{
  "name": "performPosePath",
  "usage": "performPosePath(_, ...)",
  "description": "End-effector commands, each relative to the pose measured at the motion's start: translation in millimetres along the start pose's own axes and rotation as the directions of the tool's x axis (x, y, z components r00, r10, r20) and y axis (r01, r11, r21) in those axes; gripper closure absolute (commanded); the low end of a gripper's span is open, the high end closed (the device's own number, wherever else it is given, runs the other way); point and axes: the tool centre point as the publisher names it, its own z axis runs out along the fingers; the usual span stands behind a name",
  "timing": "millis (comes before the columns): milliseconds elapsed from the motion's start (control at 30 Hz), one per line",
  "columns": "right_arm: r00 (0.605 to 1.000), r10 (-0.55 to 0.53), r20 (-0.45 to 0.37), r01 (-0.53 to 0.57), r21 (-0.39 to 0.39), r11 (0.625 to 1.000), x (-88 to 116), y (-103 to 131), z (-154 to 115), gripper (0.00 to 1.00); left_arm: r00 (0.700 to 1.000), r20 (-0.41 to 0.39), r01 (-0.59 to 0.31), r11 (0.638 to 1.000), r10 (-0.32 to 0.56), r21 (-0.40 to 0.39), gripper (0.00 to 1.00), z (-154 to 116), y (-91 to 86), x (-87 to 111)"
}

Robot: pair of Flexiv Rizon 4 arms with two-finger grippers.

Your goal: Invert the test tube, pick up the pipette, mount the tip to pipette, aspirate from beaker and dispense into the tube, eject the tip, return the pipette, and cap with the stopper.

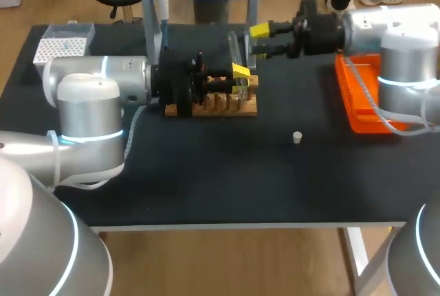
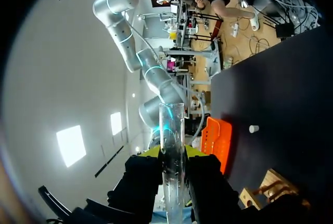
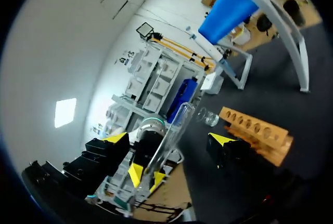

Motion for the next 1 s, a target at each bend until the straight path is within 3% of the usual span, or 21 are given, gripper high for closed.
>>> performPosePath(33,0.989,-0.135,0.059,0.136,-0.021,0.99,7,-10,-22,0.0,1.0,-0.001,-0.001,1.0,0.001,-0.002,1.0,1,-0.2,-0.2)
performPosePath(333,0.917,-0.342,0.203,0.353,-0.018,0.935,-13,-18,-38,0.0,1.0,-0.001,-0.001,1.0,0.001,-0.002,1.0,1,-0.2,-0.2)
performPosePath(567,0.871,-0.424,0.248,0.44,-0.009,0.898,-31,-27,-41,0.0,1.0,-0.001,-0.001,1.0,0.001,-0.002,1.0,1,-0.2,-0.2)
performPosePath(1000,0.666,-0.65,0.367,0.66,0.117,0.742,-59,-48,-31,0.0,1.0,-0.001,-0.001,1.0,0.001,-0.002,1.0,1,-0.2,-0.2)
